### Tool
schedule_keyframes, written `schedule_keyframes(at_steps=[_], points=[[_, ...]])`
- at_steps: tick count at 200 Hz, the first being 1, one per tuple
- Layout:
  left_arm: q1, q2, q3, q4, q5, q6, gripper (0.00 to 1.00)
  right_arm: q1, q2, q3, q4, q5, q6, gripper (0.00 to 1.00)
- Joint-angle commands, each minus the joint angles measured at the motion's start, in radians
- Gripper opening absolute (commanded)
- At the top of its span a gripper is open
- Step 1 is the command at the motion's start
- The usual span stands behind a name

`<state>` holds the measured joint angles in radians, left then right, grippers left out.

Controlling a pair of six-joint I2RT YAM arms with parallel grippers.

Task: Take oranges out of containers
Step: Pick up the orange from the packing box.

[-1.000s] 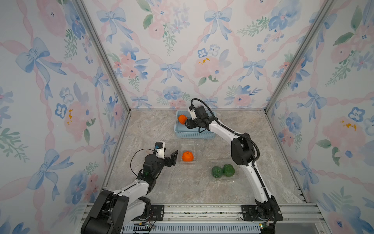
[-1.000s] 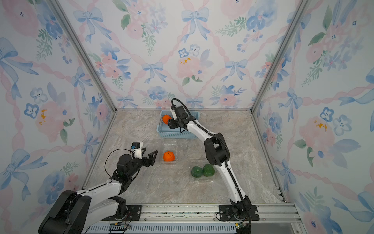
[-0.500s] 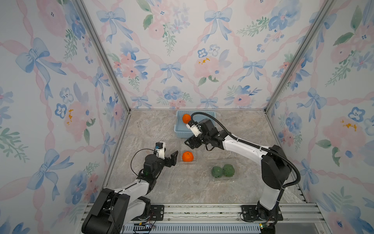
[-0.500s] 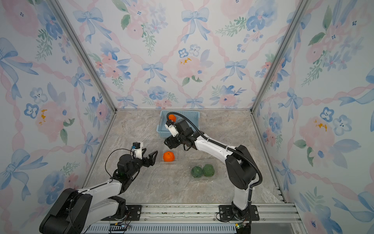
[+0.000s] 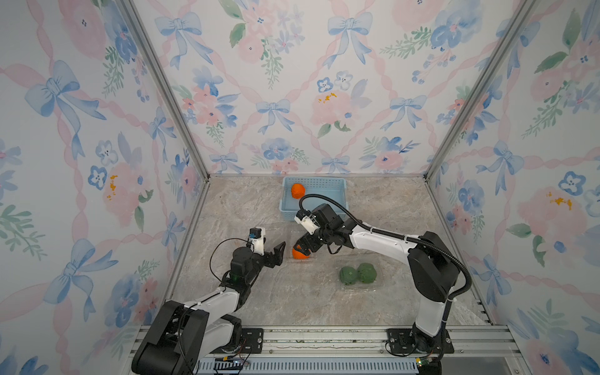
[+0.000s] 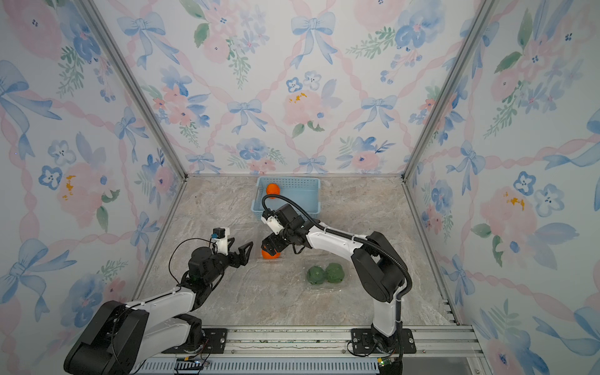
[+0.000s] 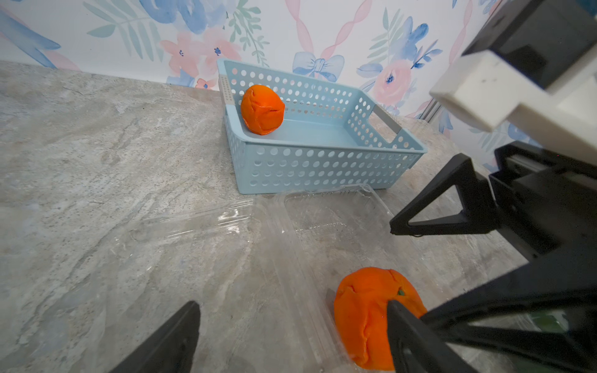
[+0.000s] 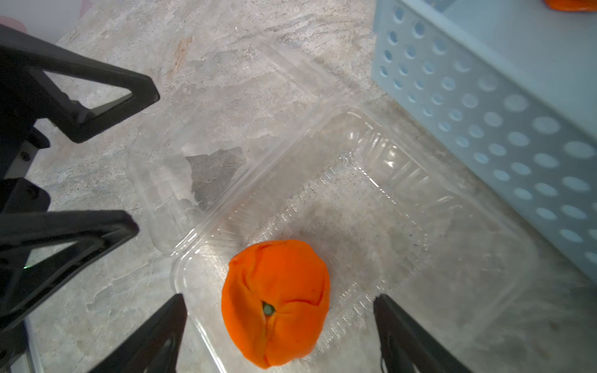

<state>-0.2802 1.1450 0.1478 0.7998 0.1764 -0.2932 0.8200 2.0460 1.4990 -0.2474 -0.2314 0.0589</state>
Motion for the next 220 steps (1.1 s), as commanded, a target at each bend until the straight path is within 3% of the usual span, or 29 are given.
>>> schedule_keyframes(at_steps=[1, 35, 127, 184, 220], points=[[0.009, -0.024, -0.007, 0.018, 0.012, -0.013, 0.91, 0.017, 0.067, -0.002, -0.003, -0.01, 0.008, 0.9], [0.011, -0.034, -0.012, 0.018, 0.013, -0.014, 0.91, 0.029, 0.09, 0.01, -0.022, 0.043, 0.01, 0.89], [0.012, -0.044, -0.011, 0.018, 0.016, -0.012, 0.91, 0.022, 0.15, 0.063, -0.047, 0.047, 0.045, 0.71], [0.012, -0.06, -0.02, 0.018, 0.016, -0.013, 0.91, 0.015, 0.127, 0.074, -0.052, 0.048, 0.034, 0.57], [0.012, -0.061, -0.019, 0.017, 0.016, -0.014, 0.91, 0.008, 0.054, 0.084, -0.035, 0.041, 0.023, 0.55]])
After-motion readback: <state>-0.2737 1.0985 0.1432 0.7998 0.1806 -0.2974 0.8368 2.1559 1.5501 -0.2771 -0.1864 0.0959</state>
